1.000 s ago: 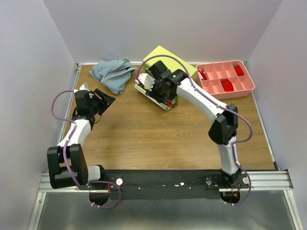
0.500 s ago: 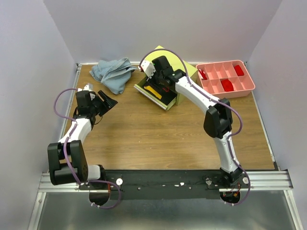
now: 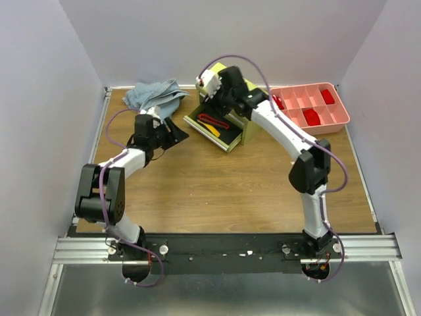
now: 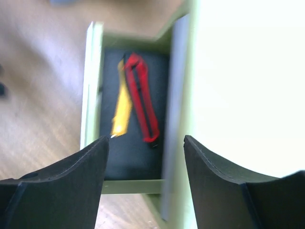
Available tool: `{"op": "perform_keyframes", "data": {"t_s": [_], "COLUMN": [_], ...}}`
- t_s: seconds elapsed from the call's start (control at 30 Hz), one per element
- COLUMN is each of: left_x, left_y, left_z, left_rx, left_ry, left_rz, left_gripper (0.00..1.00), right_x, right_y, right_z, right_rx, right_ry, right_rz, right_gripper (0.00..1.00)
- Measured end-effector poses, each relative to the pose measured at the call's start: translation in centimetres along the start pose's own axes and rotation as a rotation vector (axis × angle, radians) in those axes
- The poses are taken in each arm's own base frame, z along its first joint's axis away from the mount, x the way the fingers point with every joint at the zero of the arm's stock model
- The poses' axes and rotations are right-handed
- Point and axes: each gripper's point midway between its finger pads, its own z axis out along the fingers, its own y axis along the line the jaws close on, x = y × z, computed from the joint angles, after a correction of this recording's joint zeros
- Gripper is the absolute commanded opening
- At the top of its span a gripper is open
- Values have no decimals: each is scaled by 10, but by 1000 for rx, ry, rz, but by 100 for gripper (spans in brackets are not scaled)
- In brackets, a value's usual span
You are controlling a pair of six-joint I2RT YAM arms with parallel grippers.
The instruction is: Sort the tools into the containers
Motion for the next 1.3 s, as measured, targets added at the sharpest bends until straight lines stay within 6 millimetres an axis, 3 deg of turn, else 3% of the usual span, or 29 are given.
{"op": "perform_keyframes", "data": {"t_s": [0.1, 0.2, 0.23, 0.3, 0.33, 0.43, 0.6, 0.7, 0.93, 1.3], "left_x": [5, 7, 6, 7, 8, 11, 24, 31, 38, 59], "left_y": [-18, -21, -21, -19, -19, -18, -24, -34, -62, -91], "left_z": [22, 41, 44, 51, 57, 70, 88, 98, 132, 178], "left_rx": [50, 69, 72, 78, 88, 120, 167, 197, 273, 343], "left_ry": [29, 52, 54, 59, 66, 78, 117, 144, 173, 214], "left_rz": [17, 12, 8, -4, -17, -51, -87, -95, -92, -83], "left_gripper": [56, 38, 27, 19, 15, 7, 4, 5, 6, 13], "right_x": [-29, -49, -52, -50, -48, -31, 13, 25, 28, 38], "right_y": [-38, -91, -103, -135, -147, -183, -191, -188, -185, -186], "right_z": [-33, -57, -60, -61, -59, -39, 1, 13, 15, 11], "right_rx": [90, 225, 259, 346, 376, 443, 434, 420, 404, 399], "right_ry": [-121, -232, -254, -276, -283, -273, -183, -151, -150, -144], "right_rz": [42, 87, 99, 133, 147, 164, 184, 181, 176, 191], "right_gripper": [69, 61, 51, 30, 1, 0, 0, 1, 1, 0]}}
